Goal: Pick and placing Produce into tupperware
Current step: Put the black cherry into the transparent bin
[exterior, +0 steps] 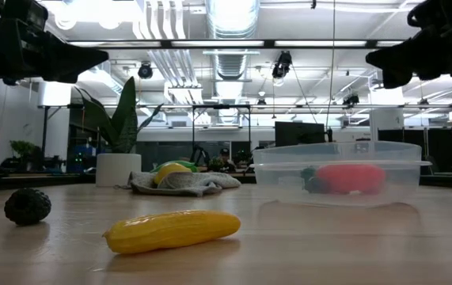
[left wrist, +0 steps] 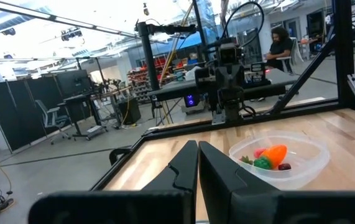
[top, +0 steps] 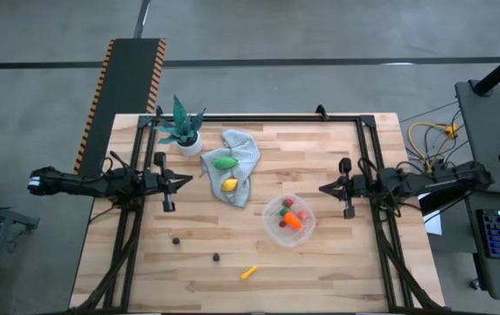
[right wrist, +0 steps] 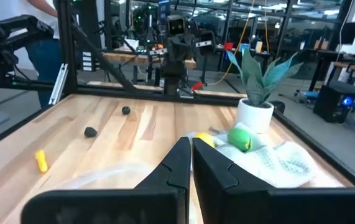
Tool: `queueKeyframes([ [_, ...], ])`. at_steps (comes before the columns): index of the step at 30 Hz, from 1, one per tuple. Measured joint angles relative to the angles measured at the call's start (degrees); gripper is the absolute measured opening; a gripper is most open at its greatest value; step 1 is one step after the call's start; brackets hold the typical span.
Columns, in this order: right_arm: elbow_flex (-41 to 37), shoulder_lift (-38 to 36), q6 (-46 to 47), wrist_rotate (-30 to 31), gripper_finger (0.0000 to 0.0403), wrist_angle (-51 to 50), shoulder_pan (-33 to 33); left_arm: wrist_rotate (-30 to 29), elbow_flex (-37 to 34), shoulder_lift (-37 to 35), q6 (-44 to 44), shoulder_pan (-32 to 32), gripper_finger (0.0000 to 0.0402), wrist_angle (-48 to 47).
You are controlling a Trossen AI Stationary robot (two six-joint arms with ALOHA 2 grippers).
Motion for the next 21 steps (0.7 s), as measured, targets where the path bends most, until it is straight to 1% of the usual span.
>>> queueKeyframes([
  [5,-0.8,0.0,1.4,0.0,0.0009,1.0,0.0,0.1,0.0,-0.1,0.0,0.0,0.0000,0.1],
  [8,-0.8,0.0,-0.5,0.0,0.0009,1.1,0.0,0.2,0.0,0.2,0.0,0.0,0.0001,0.2],
  [10,-0.8,0.0,-1.4,0.0,0.0009,1.2,0.0,0.2,0.2,0.8,0.0,0.0,0.0011,0.1],
  [13,-0.8,0.0,-2.5,0.0,0.0009,1.3,0.0,0.2,1.0,1.8,-0.1,0.0,0.0047,0.0],
  [16,-0.8,0.0,-4.4,0.0,0.0009,1.8,0.0,0.2,3.3,3.2,-0.1,0.0,0.0101,0.1],
  [19,-0.8,0.0,-5.5,0.0,0.0009,2.8,0.0,0.8,6.8,5.2,0.3,-0.1,0.0158,-0.3],
  [21,-0.8,0.0,-5.5,0.0,0.0009,3.1,0.0,1.7,10.2,7.1,1.3,-0.1,0.0187,-0.3],
])
